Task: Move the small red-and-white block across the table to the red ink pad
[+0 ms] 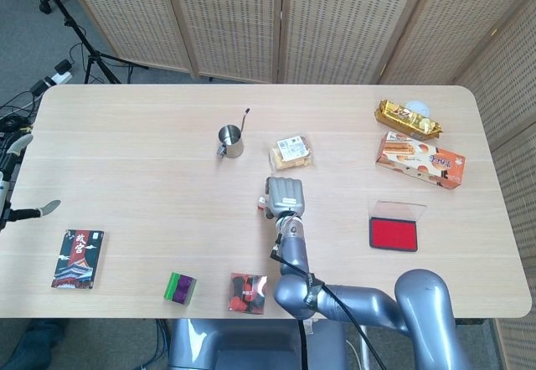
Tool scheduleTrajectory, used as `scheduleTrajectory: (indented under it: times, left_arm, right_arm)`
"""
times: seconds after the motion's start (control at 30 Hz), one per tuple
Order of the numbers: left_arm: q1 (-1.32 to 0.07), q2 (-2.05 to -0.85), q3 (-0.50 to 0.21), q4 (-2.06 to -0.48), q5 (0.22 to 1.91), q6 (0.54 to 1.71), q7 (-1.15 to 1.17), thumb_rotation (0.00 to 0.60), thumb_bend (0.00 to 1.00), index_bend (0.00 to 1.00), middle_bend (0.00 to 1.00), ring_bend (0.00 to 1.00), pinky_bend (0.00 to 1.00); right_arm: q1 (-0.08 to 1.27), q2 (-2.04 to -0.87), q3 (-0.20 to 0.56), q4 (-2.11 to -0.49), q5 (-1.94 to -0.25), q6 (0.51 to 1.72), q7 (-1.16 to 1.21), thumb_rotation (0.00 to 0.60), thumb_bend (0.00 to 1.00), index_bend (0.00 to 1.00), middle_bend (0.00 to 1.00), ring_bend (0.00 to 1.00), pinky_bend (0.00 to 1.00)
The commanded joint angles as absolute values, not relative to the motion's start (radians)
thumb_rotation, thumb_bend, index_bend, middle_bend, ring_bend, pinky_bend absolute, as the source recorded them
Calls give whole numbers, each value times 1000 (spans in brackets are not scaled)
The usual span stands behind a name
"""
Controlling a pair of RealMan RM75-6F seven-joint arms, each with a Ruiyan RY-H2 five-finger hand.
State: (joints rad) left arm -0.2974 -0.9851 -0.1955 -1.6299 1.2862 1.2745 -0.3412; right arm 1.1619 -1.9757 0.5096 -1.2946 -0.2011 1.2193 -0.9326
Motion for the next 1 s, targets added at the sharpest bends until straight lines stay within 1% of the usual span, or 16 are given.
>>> scheduleTrajectory:
  times: [0.03, 0.3, 0.43, 0.57, 0.67, 0.73, 0.83, 0.93, 1.0]
  left_arm:
    - [-296, -984, -197, -1631, 1286, 1274, -344, 600, 0, 0, 0, 0, 0]
    - [-291, -978, -201, -1632, 1288, 1277, -358, 600, 0, 0, 0, 0, 0]
    - [-289, -974, -202, -1633, 1290, 1274, -365, 600, 0, 0, 0, 0, 0]
    - [-288, -972, -204, -1632, 1291, 1273, -371, 600, 0, 0, 0, 0, 0]
    - [-288, -971, -205, -1631, 1291, 1271, -374, 600, 0, 0, 0, 0, 0]
    - [-288, -971, -205, -1630, 1291, 1268, -375, 600, 0, 0, 0, 0, 0]
    - [-290, -971, -205, -1628, 1290, 1262, -374, 600, 0, 0, 0, 0, 0]
    - [-292, -974, -205, -1628, 1290, 1258, -366, 600, 0, 0, 0, 0, 0]
    - [-294, -977, -204, -1630, 1290, 1256, -357, 600, 0, 0, 0, 0, 0]
  right_arm:
    - [1163, -1979, 513, -1292, -202, 1219, -934, 600, 337, 425, 918, 989, 1000]
    - [1165, -2002, 517, -1268, -215, 1214, -930, 600, 354, 492, 918, 989, 1000]
    - [1166, -2014, 520, -1252, -217, 1211, -935, 600, 374, 509, 918, 989, 1000]
    - [1165, -2022, 524, -1245, -220, 1207, -938, 600, 430, 546, 918, 989, 1000]
    - [1162, -2022, 527, -1252, -231, 1207, -935, 600, 507, 576, 919, 989, 1000]
    - [1159, -2014, 530, -1272, -237, 1211, -938, 600, 547, 581, 919, 989, 1000]
    - [1150, -1983, 530, -1334, -250, 1225, -950, 600, 561, 585, 918, 989, 1000]
    - [1127, -1917, 517, -1444, -282, 1252, -968, 600, 569, 586, 919, 989, 1000]
    - [1100, -1853, 501, -1537, -304, 1273, -980, 600, 573, 586, 919, 989, 1000]
